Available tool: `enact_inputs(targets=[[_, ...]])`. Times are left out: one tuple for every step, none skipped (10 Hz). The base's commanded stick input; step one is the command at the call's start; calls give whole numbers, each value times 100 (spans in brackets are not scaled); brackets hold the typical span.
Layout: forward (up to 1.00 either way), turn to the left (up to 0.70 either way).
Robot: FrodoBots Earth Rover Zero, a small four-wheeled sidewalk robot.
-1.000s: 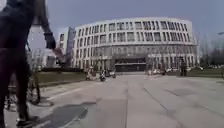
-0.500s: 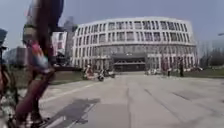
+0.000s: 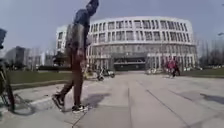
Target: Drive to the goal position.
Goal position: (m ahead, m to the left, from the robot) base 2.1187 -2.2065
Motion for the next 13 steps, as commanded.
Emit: enact_inputs(targets=[[85,0],[85,0],[85,0],[85,0],[85,0],[85,0],[85,0],[85,0],[85,0],[85,0],[85,0],[85,0],[85,0]])
